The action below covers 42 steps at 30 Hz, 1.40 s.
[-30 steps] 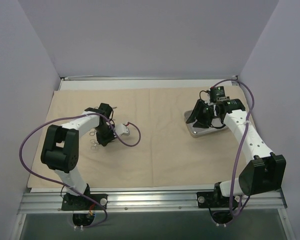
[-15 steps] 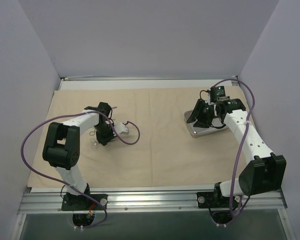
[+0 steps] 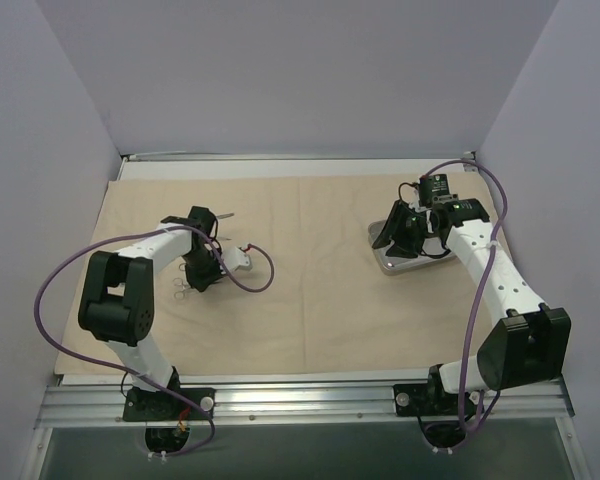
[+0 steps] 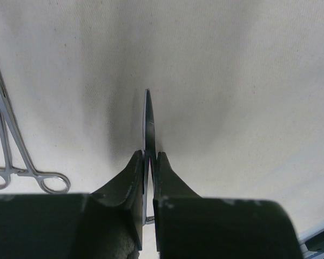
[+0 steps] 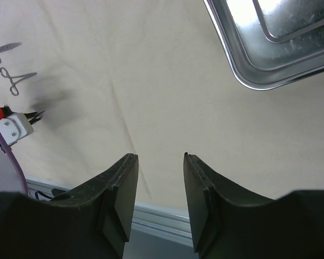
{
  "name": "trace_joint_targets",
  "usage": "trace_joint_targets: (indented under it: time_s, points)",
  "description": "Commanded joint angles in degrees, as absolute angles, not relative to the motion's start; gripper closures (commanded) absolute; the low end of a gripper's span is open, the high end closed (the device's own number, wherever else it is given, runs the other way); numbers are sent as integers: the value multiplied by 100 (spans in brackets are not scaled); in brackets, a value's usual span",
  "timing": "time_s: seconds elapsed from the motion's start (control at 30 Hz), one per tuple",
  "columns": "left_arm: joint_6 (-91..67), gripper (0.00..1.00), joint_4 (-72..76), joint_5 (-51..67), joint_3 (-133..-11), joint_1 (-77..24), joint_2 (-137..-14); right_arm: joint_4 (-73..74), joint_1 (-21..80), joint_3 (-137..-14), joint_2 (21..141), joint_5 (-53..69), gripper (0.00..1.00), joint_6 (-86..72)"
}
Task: Open and lay out the surgical kit
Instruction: Place the medical item in the surgical kit.
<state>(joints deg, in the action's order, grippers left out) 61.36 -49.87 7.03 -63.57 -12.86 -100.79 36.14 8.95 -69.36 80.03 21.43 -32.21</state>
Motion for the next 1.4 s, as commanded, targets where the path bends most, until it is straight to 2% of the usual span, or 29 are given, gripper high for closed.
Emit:
trace_joint_targets:
  time_s: [0.0, 0.5, 1.13, 1.2, 1.37]
  points:
    - [6319, 98, -5010, 685, -6311, -1248, -9712, 3586, 879, -6952, 8033, 2215, 61, -3129]
    - [6275, 96, -4834, 800, -6363, -1397, -10186, 3604, 844, -6900, 8016, 2215, 61, -3155]
    - [6144, 84, -4702, 808, -6310, -1380, -10318, 3586, 826, -6882, 8033, 2250, 61, -3190]
    - [6082, 6, -4667, 826, -6311, -1380, -10310, 3595, 826, -6891, 8033, 2241, 61, -3173]
    - [6047, 6, -4667, 817, -6275, -1362, -10240, 3603, 826, -6908, 8059, 2241, 61, -3155]
